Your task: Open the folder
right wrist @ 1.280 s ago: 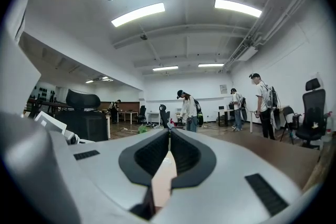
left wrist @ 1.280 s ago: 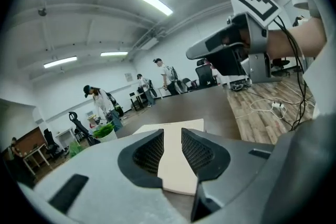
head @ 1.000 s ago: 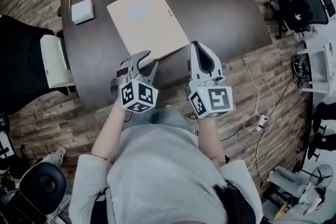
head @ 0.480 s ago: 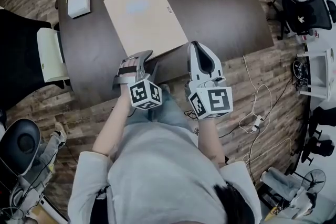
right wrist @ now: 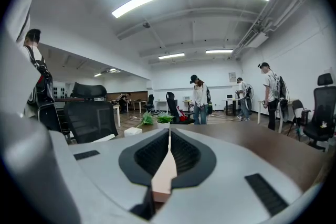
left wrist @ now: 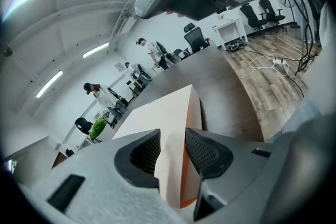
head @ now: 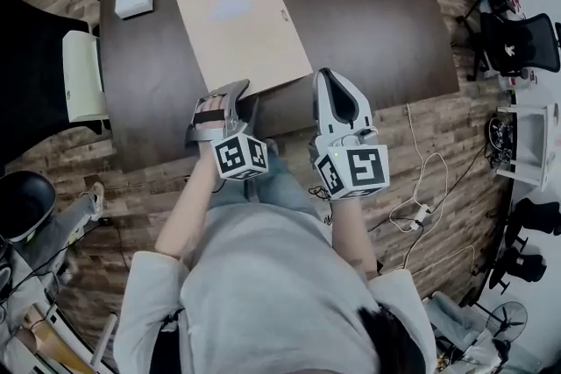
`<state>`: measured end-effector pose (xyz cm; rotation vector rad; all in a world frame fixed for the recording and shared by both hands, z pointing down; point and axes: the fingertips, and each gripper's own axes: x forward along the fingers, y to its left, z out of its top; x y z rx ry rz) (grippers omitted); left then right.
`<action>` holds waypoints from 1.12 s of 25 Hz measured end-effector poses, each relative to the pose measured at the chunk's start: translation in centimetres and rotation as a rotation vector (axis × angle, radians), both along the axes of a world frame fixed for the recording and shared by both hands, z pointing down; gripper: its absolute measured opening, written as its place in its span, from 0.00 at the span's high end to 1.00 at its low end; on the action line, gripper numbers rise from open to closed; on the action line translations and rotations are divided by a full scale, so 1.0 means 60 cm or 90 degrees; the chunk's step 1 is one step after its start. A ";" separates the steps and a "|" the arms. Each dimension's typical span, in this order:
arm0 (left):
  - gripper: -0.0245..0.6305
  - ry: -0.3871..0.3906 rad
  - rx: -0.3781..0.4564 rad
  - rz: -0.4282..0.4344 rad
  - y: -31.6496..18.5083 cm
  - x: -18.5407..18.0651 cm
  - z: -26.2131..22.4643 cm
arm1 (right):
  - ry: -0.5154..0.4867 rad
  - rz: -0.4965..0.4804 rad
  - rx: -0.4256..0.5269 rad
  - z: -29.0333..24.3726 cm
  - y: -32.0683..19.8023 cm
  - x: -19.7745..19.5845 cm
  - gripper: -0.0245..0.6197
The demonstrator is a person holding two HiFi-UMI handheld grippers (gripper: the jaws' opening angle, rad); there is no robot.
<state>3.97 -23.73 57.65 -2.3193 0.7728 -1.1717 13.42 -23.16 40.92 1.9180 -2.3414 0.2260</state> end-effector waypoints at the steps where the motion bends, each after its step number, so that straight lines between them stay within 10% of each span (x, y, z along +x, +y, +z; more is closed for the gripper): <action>1: 0.75 -0.003 0.005 -0.004 0.000 0.000 -0.001 | 0.000 -0.005 0.000 0.000 -0.001 0.001 0.94; 14: 0.76 -0.124 0.158 -0.035 0.001 0.015 -0.001 | -0.004 -0.060 0.004 -0.005 -0.013 0.021 0.94; 28: 0.91 -0.134 0.132 -0.116 -0.042 -0.003 0.013 | -0.007 -0.107 0.009 -0.011 -0.044 0.033 0.94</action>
